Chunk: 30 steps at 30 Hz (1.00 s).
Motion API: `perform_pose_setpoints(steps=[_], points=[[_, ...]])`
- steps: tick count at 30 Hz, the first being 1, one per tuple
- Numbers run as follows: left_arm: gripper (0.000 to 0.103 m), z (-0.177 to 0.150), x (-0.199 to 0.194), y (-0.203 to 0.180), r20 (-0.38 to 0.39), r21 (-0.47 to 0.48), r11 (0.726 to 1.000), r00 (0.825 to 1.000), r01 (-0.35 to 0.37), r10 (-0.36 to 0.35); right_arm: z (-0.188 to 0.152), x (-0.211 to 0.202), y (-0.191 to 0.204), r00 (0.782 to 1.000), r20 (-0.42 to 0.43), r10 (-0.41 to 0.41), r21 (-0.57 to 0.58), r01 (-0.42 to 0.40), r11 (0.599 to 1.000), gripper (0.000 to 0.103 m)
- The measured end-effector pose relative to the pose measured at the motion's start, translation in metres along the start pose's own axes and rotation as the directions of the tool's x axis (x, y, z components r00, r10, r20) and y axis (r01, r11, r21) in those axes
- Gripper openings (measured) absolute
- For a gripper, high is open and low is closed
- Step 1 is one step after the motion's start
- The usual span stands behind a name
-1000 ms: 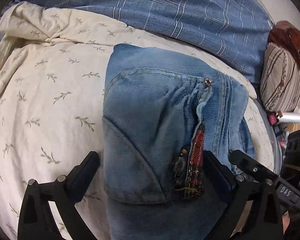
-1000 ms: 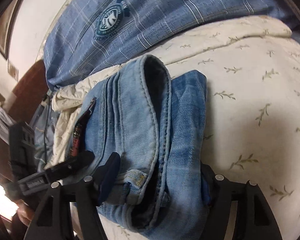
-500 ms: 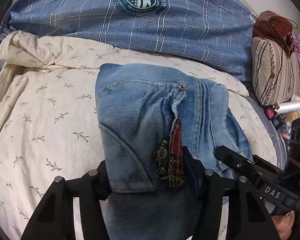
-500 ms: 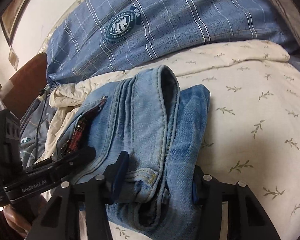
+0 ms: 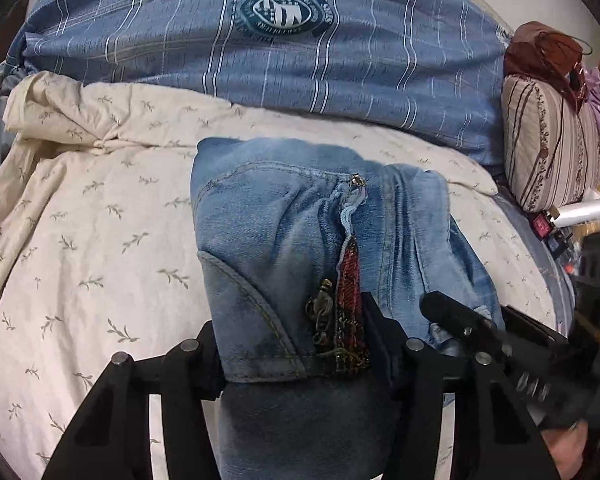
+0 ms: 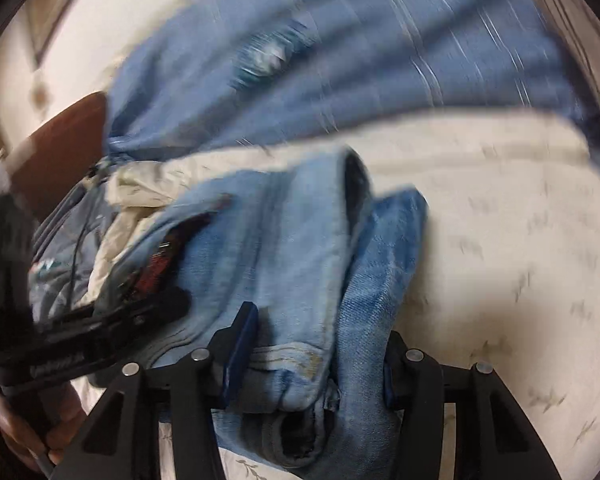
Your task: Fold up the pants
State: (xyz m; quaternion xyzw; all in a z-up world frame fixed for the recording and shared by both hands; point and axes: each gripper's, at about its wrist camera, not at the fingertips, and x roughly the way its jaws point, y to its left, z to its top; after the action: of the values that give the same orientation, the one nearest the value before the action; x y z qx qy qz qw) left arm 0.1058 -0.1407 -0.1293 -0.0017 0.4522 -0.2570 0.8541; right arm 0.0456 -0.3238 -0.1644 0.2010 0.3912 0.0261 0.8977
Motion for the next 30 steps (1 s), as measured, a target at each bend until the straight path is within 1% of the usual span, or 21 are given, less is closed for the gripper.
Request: perform_pose_setpoints(steps=[1,2,4,5,7,8,9,11,13,16,17,18,19,20,21,22,23,25,26,29,30], points=[[0.061,-0.001,0.002,-0.002,0.000,0.015,1.000,1.000,-0.009,0.009,0.001,0.005,-0.011,0.999,-0.041,0.033,0.068,-0.030,0.997,0.057],[0.064,-0.003,0.002,-0.004,0.004,0.030,0.999,1.000,-0.021,0.021,0.001,0.009,-0.025,0.993,-0.073,0.091,0.161,-0.079,0.984,0.059],[0.067,-0.002,0.003,-0.004,0.003,0.028,0.999,1.000,-0.028,0.028,0.002,0.009,-0.038,0.984,-0.078,0.160,0.235,-0.138,0.962,0.059],[0.072,-0.001,0.006,-0.002,-0.009,0.012,1.000,1.000,-0.023,0.023,0.002,0.010,-0.041,0.980,-0.088,0.179,0.245,-0.153,0.957,0.061],[0.078,-0.001,0.011,0.004,-0.039,-0.019,1.000,0.999,-0.013,0.012,0.002,0.011,-0.047,0.971,-0.090,0.223,0.271,-0.191,0.943,0.064],[0.082,0.000,0.012,0.008,-0.044,-0.040,0.999,0.999,-0.008,0.006,0.002,0.011,-0.052,0.963,-0.082,0.258,0.307,-0.222,0.926,0.068],[0.083,-0.001,0.012,0.010,-0.044,-0.053,0.999,0.999,-0.005,0.002,0.002,0.012,-0.056,0.956,-0.073,0.284,0.339,-0.244,0.909,0.071],[0.085,-0.002,0.012,0.014,-0.039,-0.062,0.998,0.999,-0.001,-0.001,0.001,0.012,-0.062,0.946,-0.055,0.318,0.386,-0.274,0.881,0.073],[0.085,-0.004,0.011,0.014,-0.032,-0.053,0.999,0.999,0.001,-0.002,-0.002,0.012,-0.065,0.942,-0.038,0.333,0.407,-0.290,0.866,0.073],[0.085,-0.003,0.011,0.013,-0.031,-0.053,0.999,1.000,-0.001,0.000,-0.005,0.011,-0.061,0.946,-0.031,0.321,0.375,-0.287,0.881,0.073],[0.085,-0.003,0.012,0.013,-0.030,-0.054,0.999,1.000,-0.001,-0.001,-0.005,0.010,-0.059,0.949,-0.036,0.313,0.365,-0.279,0.888,0.071],[0.085,-0.003,0.011,0.013,-0.028,-0.052,0.999,1.000,0.000,-0.001,-0.004,0.008,-0.059,0.950,-0.033,0.310,0.362,-0.278,0.890,0.068],[0.083,-0.004,0.010,0.013,-0.026,-0.048,0.999,1.000,0.001,-0.003,-0.004,0.007,-0.062,0.954,-0.032,0.297,0.370,-0.264,0.890,0.062],[0.079,-0.004,0.009,0.013,-0.021,-0.042,0.999,1.000,0.004,-0.005,-0.006,0.008,-0.066,0.958,-0.034,0.284,0.387,-0.250,0.888,0.049],[0.077,-0.004,0.008,0.012,-0.012,-0.037,0.999,1.000,0.002,-0.003,-0.007,0.009,-0.067,0.958,-0.033,0.285,0.403,-0.248,0.881,0.042],[0.073,-0.004,0.006,0.011,-0.004,-0.033,0.999,1.000,0.002,-0.002,-0.007,0.009,-0.067,0.958,-0.029,0.284,0.405,-0.248,0.880,0.041],[0.067,-0.004,0.004,0.010,0.004,-0.031,1.000,1.000,0.002,-0.001,-0.006,0.006,-0.061,0.965,-0.025,0.261,0.376,-0.233,0.897,0.039],[0.063,-0.002,0.000,0.009,0.016,-0.031,1.000,1.000,-0.003,0.003,-0.002,0.001,-0.046,0.980,-0.014,0.200,0.280,-0.188,0.941,0.038],[0.061,-0.001,-0.002,0.009,0.019,-0.033,0.999,1.000,-0.002,0.003,-0.002,-0.002,-0.038,0.984,-0.003,0.179,0.240,-0.174,0.955,0.038],[0.058,0.003,-0.006,0.010,0.027,-0.038,0.999,1.000,0.008,-0.007,0.001,-0.009,-0.029,0.987,0.032,0.158,0.192,-0.161,0.968,0.037],[0.058,0.004,-0.008,0.010,0.029,-0.037,0.999,1.000,0.009,-0.008,0.001,-0.011,-0.024,0.990,0.043,0.137,0.165,-0.142,0.976,0.037]])
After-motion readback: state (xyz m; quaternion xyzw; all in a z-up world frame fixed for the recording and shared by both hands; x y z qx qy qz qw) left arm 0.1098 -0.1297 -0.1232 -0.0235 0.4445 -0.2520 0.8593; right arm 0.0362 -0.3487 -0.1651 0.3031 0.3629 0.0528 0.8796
